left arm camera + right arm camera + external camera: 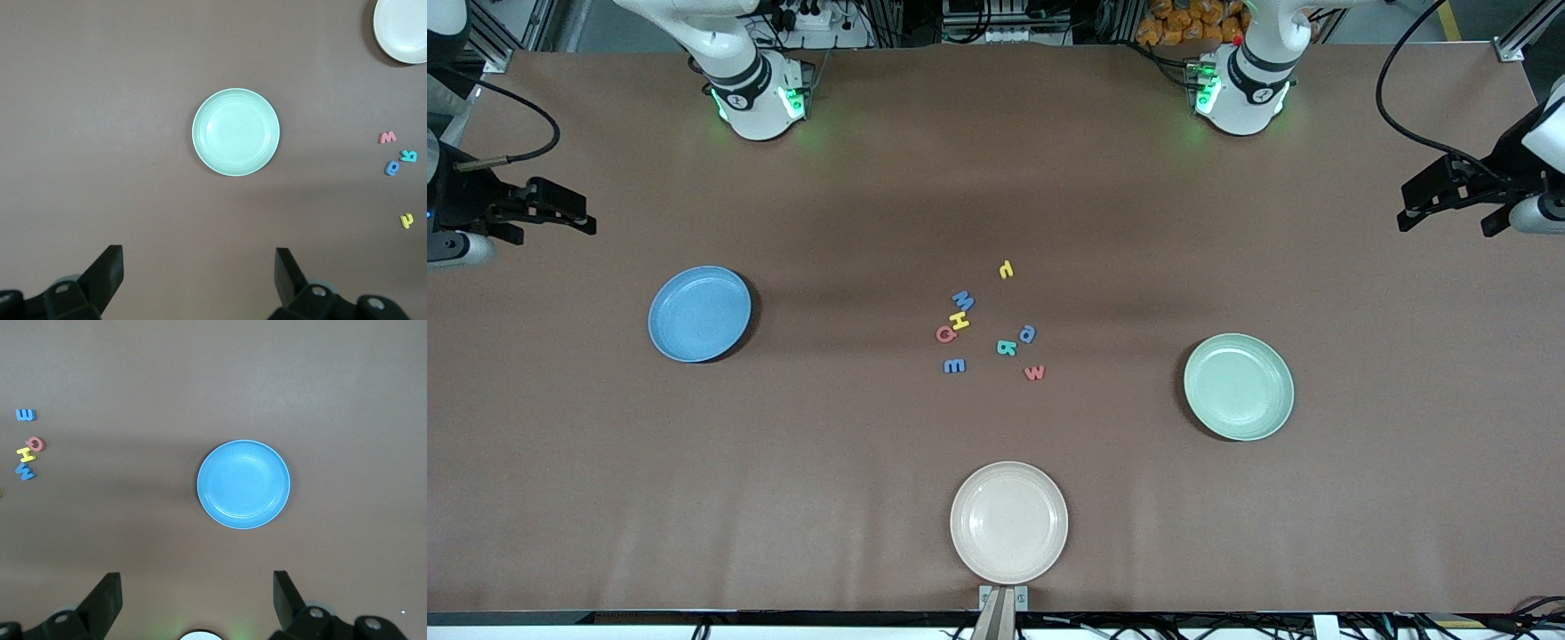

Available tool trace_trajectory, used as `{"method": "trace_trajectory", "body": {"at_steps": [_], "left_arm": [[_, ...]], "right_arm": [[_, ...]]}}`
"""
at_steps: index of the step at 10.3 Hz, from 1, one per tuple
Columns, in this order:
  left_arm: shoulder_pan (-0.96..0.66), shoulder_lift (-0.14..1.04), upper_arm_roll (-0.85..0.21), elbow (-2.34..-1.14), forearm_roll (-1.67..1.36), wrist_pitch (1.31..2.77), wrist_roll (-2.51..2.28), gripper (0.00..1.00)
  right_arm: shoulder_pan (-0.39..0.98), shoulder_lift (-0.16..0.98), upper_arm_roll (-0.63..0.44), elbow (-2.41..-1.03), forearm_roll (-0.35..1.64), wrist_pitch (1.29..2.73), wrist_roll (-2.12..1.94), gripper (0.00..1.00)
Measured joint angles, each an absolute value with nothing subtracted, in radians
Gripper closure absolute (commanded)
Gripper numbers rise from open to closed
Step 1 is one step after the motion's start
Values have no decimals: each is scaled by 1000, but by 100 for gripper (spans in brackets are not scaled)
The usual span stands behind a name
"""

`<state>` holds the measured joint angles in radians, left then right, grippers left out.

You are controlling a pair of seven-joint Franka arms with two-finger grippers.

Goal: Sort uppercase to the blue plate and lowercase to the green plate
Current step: 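Move both grippers out from rest toward the letters and plates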

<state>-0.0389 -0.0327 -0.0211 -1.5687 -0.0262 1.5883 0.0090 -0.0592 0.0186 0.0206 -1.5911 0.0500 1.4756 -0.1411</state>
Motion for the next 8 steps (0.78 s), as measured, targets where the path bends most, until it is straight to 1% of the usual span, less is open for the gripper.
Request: {"method": "trace_trajectory", "body": {"at_steps": [5,6,8], "left_arm": [[-36,-32,-18,-1569,-26,1594,9,0],[-32,-30,-18,-1570,-26,1594,9,0],[-27,-1,-18,-1577,-27,1596,9,0]], "right_arm": [[-59,19,34,-1592,53,1482,-141,0],[-59,19,54,-1596,54,1491,-117,0],[-58,19,130,-1624,55,1515,-14,0]]}}
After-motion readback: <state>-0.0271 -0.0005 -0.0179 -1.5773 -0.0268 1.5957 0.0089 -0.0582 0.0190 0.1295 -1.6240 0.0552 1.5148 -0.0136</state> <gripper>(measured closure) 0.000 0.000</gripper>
